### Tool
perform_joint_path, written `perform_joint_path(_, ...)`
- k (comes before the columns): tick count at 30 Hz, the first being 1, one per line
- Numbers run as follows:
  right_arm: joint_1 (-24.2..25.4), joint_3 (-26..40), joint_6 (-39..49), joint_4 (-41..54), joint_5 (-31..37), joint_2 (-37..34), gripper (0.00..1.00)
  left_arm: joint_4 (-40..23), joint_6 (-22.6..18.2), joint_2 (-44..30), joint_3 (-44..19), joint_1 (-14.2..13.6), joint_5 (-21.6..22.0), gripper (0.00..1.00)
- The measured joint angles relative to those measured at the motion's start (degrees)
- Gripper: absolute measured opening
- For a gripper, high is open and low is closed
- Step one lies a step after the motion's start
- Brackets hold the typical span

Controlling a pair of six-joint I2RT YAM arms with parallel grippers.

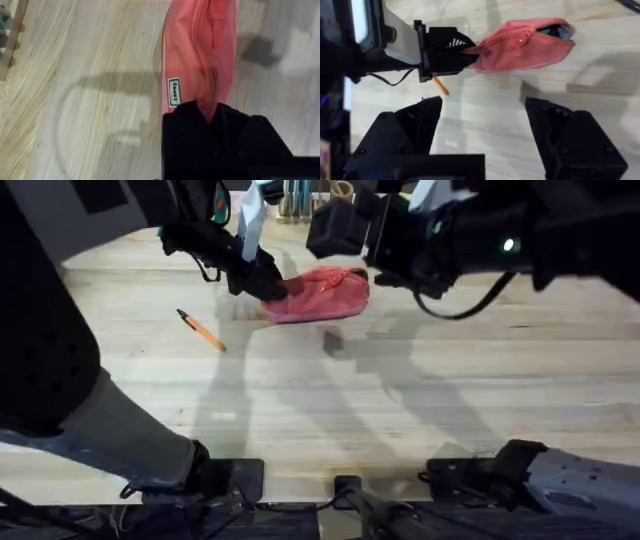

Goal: Unzip the bag, pick up the pens from the table one at a time and place them inside, then zip the bag closed.

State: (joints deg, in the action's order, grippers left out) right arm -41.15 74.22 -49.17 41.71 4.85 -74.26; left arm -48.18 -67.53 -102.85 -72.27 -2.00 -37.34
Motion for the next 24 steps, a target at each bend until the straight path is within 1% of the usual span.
perform_joint_path(6, -6.2, 0.0, -9.4, 4.0, 13.1, 0.2, 0.996, 0.0, 0.0, 0.0, 0.0, 0.0, 0.0, 0.042)
perform_joint_path(9, -8.2, 0.0, -12.3, 4.0, 17.3, 0.1, 0.996, 0.0, 0.0, 0.0, 0.0, 0.0, 0.0, 0.042)
perform_joint_path(12, -9.1, 0.0, -14.4, 4.0, 20.6, 0.1, 0.996, 0.0, 0.0, 0.0, 0.0, 0.0, 0.0, 0.042)
perform_joint_path(24, -9.1, 0.0, -15.9, 4.0, 22.4, 0.1, 0.996, 0.0, 0.0, 0.0, 0.0, 0.0, 0.0, 0.042)
